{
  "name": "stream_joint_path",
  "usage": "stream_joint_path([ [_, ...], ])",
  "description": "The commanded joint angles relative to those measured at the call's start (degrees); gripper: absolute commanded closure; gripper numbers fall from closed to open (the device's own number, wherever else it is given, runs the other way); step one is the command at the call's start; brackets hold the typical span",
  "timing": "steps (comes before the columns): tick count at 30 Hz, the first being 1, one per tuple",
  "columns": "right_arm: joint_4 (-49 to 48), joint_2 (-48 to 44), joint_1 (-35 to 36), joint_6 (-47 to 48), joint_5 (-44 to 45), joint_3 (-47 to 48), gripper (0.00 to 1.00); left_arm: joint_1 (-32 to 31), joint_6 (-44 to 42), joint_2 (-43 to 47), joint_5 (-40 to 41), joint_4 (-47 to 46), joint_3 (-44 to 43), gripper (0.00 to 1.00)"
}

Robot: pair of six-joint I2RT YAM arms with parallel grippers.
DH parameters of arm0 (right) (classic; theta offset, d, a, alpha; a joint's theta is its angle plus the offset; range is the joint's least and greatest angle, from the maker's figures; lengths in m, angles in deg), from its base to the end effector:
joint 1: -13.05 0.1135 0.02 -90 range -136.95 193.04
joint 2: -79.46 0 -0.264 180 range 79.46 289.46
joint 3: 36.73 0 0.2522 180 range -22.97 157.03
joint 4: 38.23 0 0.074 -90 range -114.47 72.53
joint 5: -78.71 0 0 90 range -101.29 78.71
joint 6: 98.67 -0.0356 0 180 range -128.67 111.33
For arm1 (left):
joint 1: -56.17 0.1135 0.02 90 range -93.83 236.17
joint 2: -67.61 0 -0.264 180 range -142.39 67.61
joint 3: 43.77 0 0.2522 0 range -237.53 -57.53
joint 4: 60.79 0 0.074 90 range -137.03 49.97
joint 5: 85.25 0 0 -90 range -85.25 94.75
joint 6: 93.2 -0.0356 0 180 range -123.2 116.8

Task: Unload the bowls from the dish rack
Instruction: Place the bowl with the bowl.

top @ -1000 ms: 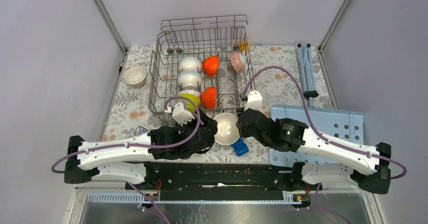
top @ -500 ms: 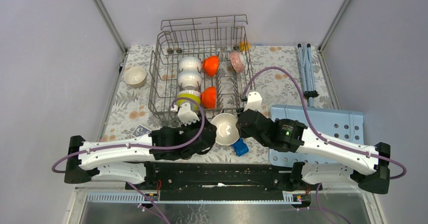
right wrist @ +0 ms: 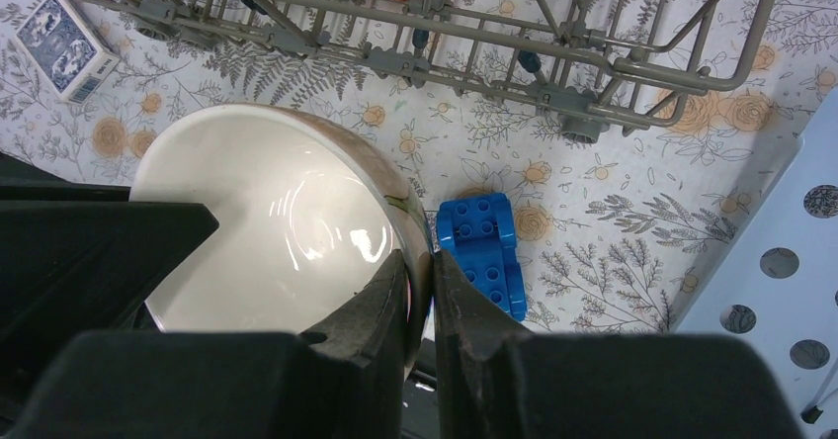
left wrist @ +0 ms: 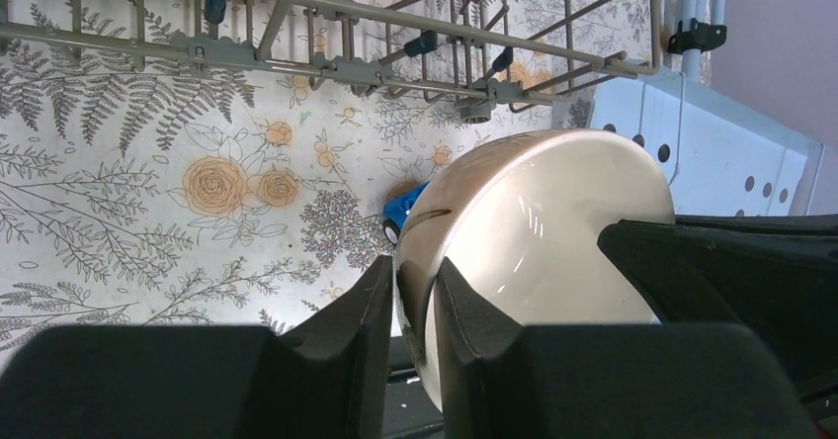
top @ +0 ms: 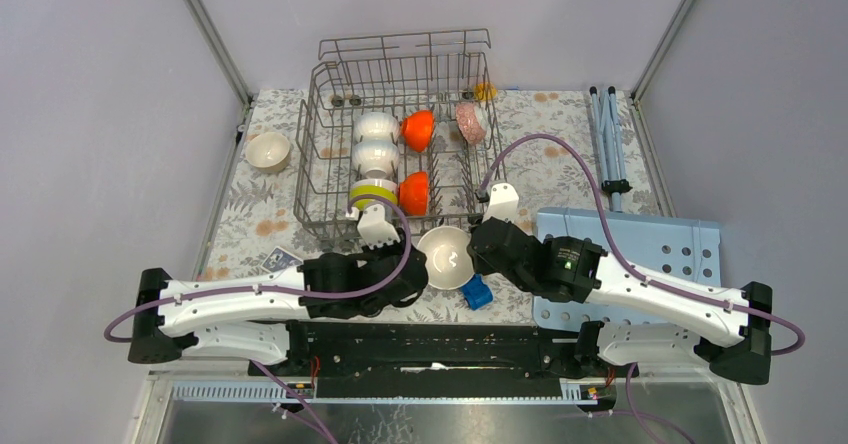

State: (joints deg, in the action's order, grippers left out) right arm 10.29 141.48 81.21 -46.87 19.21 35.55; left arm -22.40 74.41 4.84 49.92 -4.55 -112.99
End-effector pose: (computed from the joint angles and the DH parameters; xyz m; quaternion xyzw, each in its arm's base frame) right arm 0.1010 0.2035 0.3267 -0.1135 0.8683 0.1952 0.4417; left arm 0.0671 -0.2045 0.3009 -0.1247 0.8681 -0.2361 0.4184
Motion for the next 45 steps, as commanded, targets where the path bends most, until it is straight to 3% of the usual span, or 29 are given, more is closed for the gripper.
stream_joint_path([
  [1,-5.8,-1.6,0.4,-2.1,1.8,0.7,1.0,0.2,-2.3,-0.3,-0.1,-2.0,0.8,0.76],
  [10,-5.8,-1.3,0.4,-1.8,1.2,0.9,1.0,0.3,-5.9,0.1,-0.9,-4.9,2.0,0.77],
  [12,-5.9,-1.1,0.4,-1.6,0.8,1.0,1.0,0.2,-7.7,1.0,-1.3,-7.0,3.1,0.85],
  [14,-5.9,-1.0,0.4,-1.2,0.4,1.1,1.0,0.2,-9.0,1.9,-1.4,-8.8,4.1,1.0],
  [19,-6.3,-0.8,0.4,-0.1,-0.9,1.6,1.0,0.2,-10.5,1.9,-0.6,-9.2,4.0,1.0],
  [22,-6.8,-0.8,0.4,0.4,-2.2,1.8,0.87,0.3,-11.3,1.5,-0.2,-9.2,3.4,1.0],
  [28,-6.4,-1.5,0.4,1.4,-5.7,3.3,0.31,0.7,-13.9,2.1,1.5,-9.1,1.6,1.0],
  [30,-5.6,-2.4,0.4,1.7,-6.3,4.4,0.17,2.0,-15.4,2.8,1.9,-8.5,0.4,1.0],
  [33,-4.1,-4.7,0.4,3.4,-7.0,6.5,0.04,5.9,-18.2,4.7,1.7,-7.3,-2.0,1.0],
  [38,-2.2,-10.6,0.4,8.8,-7.4,8.5,0.0,18.4,-28.5,7.9,-2.2,-6.4,-8.4,1.0],
  [45,-12.4,-19.7,0.4,13.9,-13.2,-4.4,0.0,35.5,-39.3,6.1,-4.4,-4.0,-23.6,1.0],
])
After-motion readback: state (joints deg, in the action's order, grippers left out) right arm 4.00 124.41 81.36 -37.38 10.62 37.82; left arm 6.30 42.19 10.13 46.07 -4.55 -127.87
